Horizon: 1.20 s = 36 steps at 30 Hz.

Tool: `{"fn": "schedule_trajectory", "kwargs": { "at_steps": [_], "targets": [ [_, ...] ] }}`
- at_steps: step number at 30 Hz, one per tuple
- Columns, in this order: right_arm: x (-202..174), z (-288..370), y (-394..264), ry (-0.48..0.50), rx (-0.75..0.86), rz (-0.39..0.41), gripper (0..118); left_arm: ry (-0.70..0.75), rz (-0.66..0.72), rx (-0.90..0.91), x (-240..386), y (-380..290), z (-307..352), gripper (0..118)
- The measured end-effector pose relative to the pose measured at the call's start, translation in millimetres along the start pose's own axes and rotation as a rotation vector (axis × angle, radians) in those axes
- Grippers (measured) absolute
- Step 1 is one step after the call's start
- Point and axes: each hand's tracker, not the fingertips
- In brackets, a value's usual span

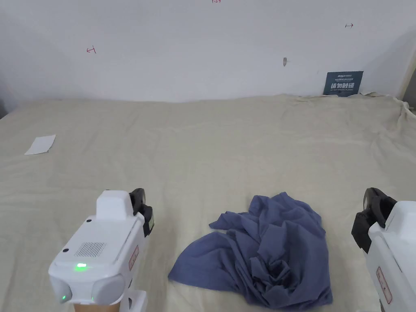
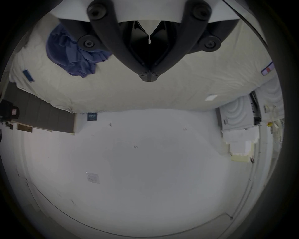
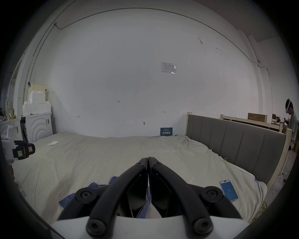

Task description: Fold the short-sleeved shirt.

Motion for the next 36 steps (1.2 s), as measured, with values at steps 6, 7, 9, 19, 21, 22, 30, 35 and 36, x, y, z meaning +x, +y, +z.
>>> {"fn": "schedule_trajectory", "kwargs": {
  "at_steps": [6, 7, 9, 19, 21, 22, 30, 35, 36],
  "targets": [
    [0, -5, -3, -0.005, -0.014, -0.007, 0, -0.091, 0.044, -0.343, 10, 3, -53, 0],
    [0, -6, -4, -0.006, -0.018, -0.009, 0, -0.102, 0.048, -0.397, 13, -2, -62, 0],
    [6, -12, -11, -0.005, -0.025, -0.012, 0, -0.123, 0.048, -0.492, 18, -13, -78, 0],
    [8, -22, -24, -0.010, -0.070, -0.015, 0, -0.108, -0.002, -0.730, 38, -78, -116, 90],
    [7, -23, -26, -0.010, -0.081, -0.017, 0, -0.100, -0.012, -0.789, 39, -88, -122, 104],
    [7, -24, -27, -0.010, -0.084, -0.017, 0, -0.099, -0.021, -0.793, 39, -91, -120, 104],
    [2, -26, -28, -0.003, -0.103, -0.013, 0, -0.069, -0.040, -0.864, 37, -115, -130, 102],
    [3, -28, -28, -0.001, -0.107, -0.009, 0, -0.093, -0.055, -0.875, 42, -110, -124, 63],
    [4, -28, -28, -0.002, -0.108, -0.010, 0, -0.113, -0.045, -0.878, 42, -108, -122, 49]
  ]
}}
